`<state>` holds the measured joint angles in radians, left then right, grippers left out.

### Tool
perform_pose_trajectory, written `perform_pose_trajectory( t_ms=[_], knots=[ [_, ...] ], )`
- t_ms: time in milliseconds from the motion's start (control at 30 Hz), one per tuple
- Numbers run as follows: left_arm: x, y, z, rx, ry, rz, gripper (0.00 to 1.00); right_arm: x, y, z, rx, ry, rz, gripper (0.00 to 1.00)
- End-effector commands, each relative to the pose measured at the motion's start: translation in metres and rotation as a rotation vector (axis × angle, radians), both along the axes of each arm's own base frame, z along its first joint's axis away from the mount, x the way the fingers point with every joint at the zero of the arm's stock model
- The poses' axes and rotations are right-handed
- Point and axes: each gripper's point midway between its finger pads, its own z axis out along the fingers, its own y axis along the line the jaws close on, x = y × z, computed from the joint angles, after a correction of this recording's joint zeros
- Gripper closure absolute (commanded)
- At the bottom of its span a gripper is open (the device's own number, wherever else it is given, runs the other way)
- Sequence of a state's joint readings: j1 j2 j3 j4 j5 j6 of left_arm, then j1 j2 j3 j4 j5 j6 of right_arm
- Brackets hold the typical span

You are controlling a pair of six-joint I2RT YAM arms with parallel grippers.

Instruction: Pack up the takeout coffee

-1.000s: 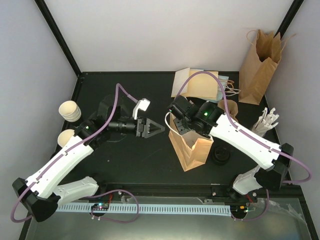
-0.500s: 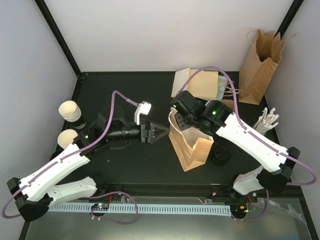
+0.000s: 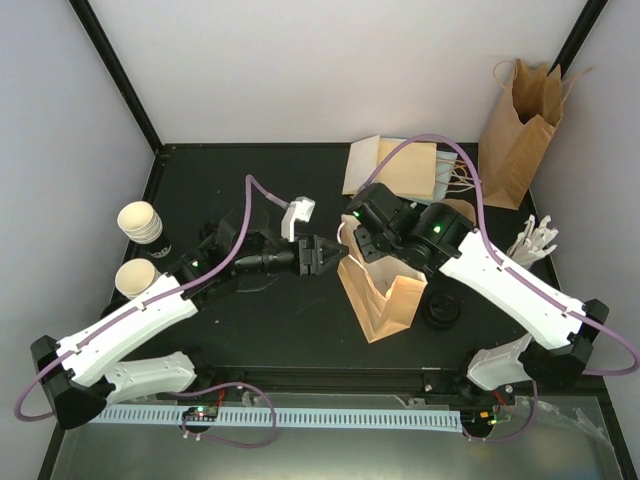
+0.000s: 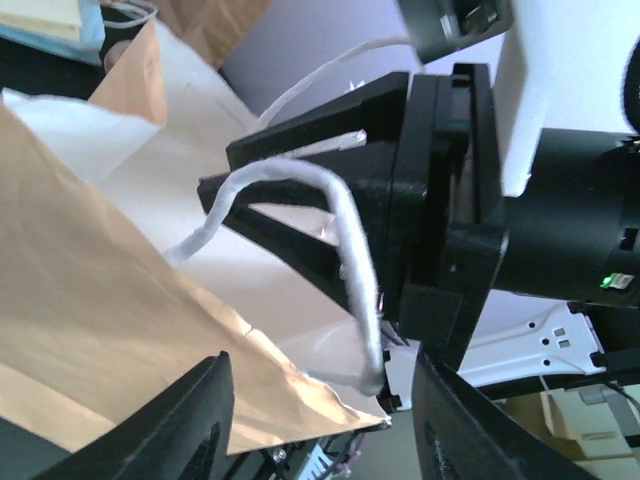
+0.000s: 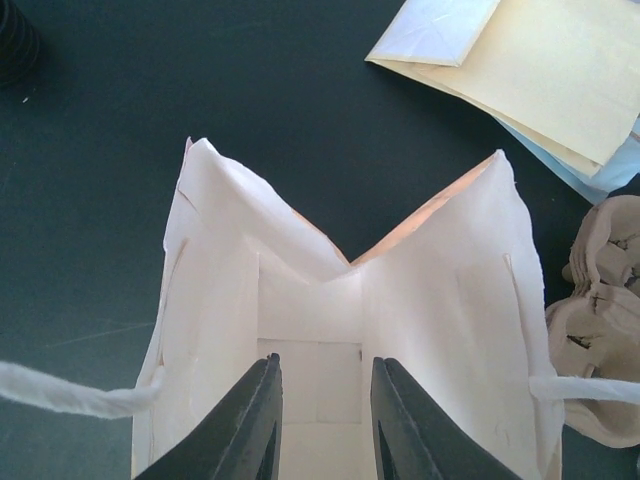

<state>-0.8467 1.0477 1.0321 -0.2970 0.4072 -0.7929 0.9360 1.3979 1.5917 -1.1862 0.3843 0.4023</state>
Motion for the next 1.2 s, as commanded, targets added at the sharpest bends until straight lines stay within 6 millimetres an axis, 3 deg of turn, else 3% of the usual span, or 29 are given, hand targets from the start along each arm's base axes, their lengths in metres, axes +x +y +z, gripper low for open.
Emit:
perform_pose_trajectory(
  t_ms=[0,100,333,567,767,933,1167],
  knots=[
    [0.005,-0.006,0.039,-0.081,-0.083,0.007,0.55,0.000,-0.009,0.009,0.015,-0.034,-0.028,0.72],
    [0.012,-0.005,0.038,-0.058,-0.096,0.037,0.64,-0.001,-0.013,0.017,0.031,-0.052,-0.033,0.72],
    [0.035,0.005,0.047,-0.045,-0.153,0.169,0.98,-0.009,-0.018,0.053,0.116,-0.097,-0.017,0.72],
    [0.049,0.019,0.056,-0.021,-0.185,0.221,0.98,-0.023,-0.022,0.099,0.253,-0.147,0.026,0.71],
    [0.063,0.032,0.065,-0.015,-0.206,0.251,0.98,-0.028,-0.035,0.115,0.299,-0.195,0.000,0.70],
    [0.075,0.044,0.059,0.012,-0.207,0.272,0.98,-0.030,-0.037,0.109,0.300,-0.184,-0.007,0.68],
    [0.086,0.058,0.050,0.033,-0.191,0.272,0.98,-0.029,-0.024,0.080,0.290,-0.148,0.031,0.68]
  ],
)
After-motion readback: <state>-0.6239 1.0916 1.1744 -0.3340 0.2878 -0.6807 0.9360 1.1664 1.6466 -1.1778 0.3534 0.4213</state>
